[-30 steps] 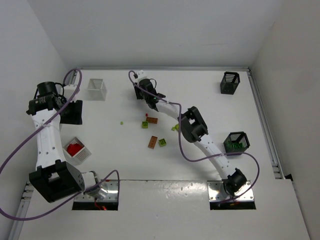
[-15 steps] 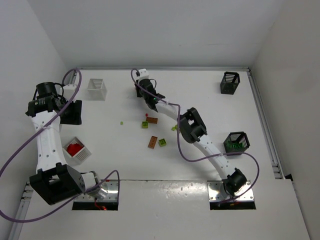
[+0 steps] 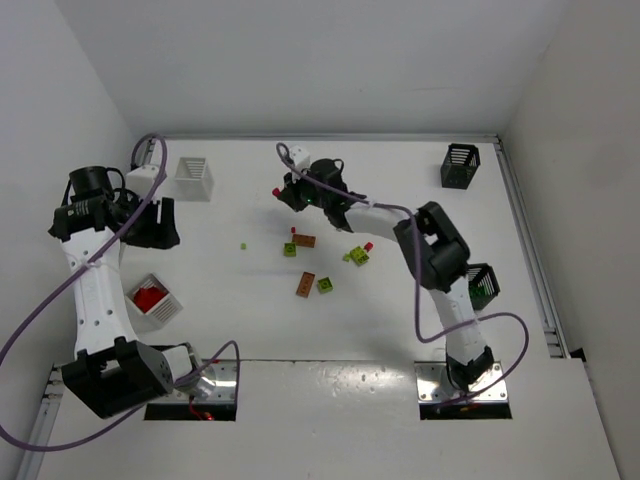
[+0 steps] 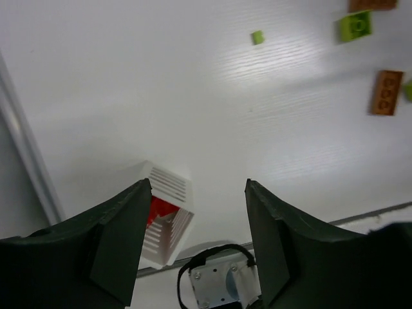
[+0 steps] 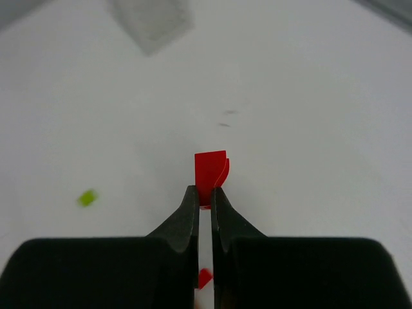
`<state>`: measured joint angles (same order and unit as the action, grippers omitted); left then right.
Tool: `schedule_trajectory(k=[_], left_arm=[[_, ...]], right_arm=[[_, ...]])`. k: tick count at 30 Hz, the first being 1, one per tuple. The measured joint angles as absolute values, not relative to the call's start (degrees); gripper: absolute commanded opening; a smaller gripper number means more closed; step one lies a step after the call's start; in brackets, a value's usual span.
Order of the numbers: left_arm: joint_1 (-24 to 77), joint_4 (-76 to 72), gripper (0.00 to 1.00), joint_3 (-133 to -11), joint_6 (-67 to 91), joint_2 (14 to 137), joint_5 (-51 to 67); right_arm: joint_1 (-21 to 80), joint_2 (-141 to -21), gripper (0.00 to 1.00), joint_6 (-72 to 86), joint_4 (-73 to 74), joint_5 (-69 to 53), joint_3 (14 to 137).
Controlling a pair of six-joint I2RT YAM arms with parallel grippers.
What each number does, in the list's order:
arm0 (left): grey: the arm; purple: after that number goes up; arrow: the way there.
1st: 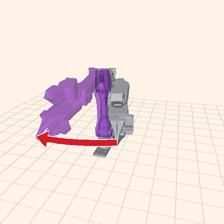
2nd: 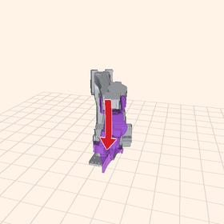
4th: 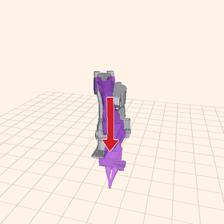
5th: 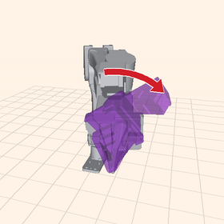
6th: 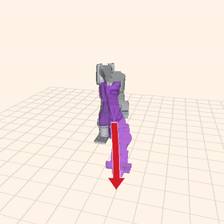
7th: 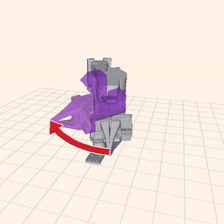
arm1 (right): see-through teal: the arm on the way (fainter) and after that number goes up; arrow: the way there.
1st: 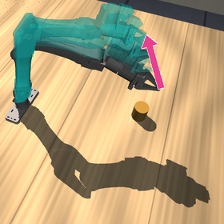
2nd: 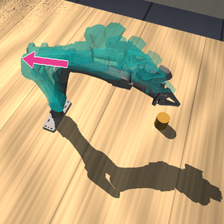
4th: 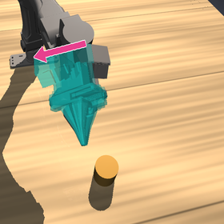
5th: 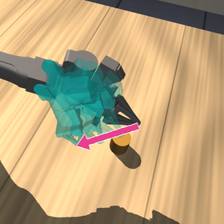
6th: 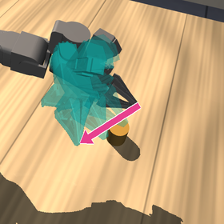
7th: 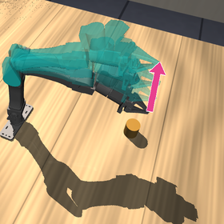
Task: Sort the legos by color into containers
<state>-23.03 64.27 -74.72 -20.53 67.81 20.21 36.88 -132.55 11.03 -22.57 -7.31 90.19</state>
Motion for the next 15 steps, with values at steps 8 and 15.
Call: schedule_trajectory(k=[8, 15], left_arm=[[-23.4, 67.6, 0.67, -76.0, -23.1, 66.4, 42.1], [-23.9, 72.1, 0.67, -74.1, -23.2, 67.6, 61.5]], right_arm=[[37.1, -106.6, 0.0, 3.4, -31.1, -35.7, 75.7], [40.8, -104.5, 0.0, 1.0, -36.2, -46.4, 70.5]])
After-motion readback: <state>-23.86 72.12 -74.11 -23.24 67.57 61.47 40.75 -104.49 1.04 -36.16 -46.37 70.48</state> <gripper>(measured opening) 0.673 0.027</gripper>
